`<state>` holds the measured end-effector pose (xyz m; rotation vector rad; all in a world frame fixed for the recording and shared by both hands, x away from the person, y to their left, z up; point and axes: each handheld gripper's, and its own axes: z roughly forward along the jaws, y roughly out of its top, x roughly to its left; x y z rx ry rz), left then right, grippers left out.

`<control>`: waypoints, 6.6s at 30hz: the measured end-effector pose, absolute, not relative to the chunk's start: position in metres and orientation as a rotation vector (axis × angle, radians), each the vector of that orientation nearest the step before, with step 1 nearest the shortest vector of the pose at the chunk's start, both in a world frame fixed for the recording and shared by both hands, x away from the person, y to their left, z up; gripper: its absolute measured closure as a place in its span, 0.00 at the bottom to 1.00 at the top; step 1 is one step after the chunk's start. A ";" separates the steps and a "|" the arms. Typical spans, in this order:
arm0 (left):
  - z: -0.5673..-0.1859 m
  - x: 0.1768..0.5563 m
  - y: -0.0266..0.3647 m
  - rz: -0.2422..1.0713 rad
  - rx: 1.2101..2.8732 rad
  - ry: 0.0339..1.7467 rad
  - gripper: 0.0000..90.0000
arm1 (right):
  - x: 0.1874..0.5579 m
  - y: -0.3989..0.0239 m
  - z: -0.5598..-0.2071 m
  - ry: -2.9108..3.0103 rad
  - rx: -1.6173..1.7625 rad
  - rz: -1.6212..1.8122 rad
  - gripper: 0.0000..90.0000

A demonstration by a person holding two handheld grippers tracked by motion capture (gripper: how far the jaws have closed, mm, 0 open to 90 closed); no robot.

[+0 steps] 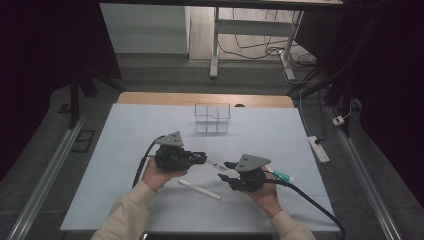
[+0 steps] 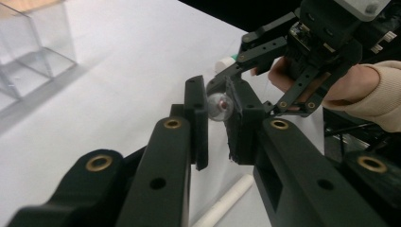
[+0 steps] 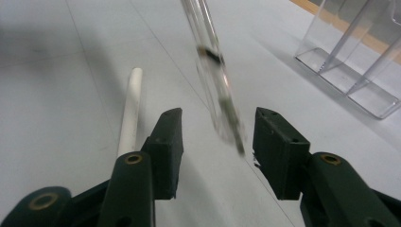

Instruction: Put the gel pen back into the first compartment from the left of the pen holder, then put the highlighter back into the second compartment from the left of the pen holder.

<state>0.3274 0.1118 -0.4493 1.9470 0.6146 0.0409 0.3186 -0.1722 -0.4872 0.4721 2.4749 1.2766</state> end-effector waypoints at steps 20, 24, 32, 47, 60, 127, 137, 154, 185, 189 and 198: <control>-0.421 0.342 0.148 0.147 1.890 0.727 0.89 | 0.316 -0.205 -0.481 2.447 0.576 1.286 0.54; -0.409 0.348 0.152 0.176 1.885 0.741 0.89 | 0.314 -0.210 -0.481 2.441 0.589 1.288 0.53; -0.384 0.358 0.154 0.238 1.895 0.752 0.89 | 0.314 -0.216 -0.480 2.435 0.608 1.287 0.52; -0.369 0.393 0.159 0.306 1.907 0.832 0.89 | 0.315 -0.220 -0.484 2.421 0.642 1.286 0.51; -0.371 0.430 0.157 0.329 1.903 0.936 0.89 | 0.317 -0.222 -0.483 2.410 0.644 1.286 0.52; -0.444 0.347 0.183 0.341 2.020 0.830 0.42 | 0.320 -0.227 -0.482 2.401 0.675 1.353 0.49; -0.459 0.305 0.201 0.360 1.999 0.859 0.39 | 0.319 -0.225 -0.482 2.406 0.652 1.366 0.49; -0.486 0.254 0.219 0.403 2.026 0.894 0.38 | 0.315 -0.210 -0.484 2.475 0.582 1.331 0.47; -0.503 0.251 0.222 0.382 2.050 0.938 0.36 | 0.316 -0.176 -0.486 2.573 0.537 1.340 0.47; -0.502 0.252 0.221 0.373 2.044 0.931 0.35 | 0.315 -0.170 -0.486 2.589 0.537 1.338 0.47; -0.501 0.259 0.218 0.363 2.041 0.925 0.35 | 0.310 -0.154 -0.479 2.592 0.507 1.332 0.47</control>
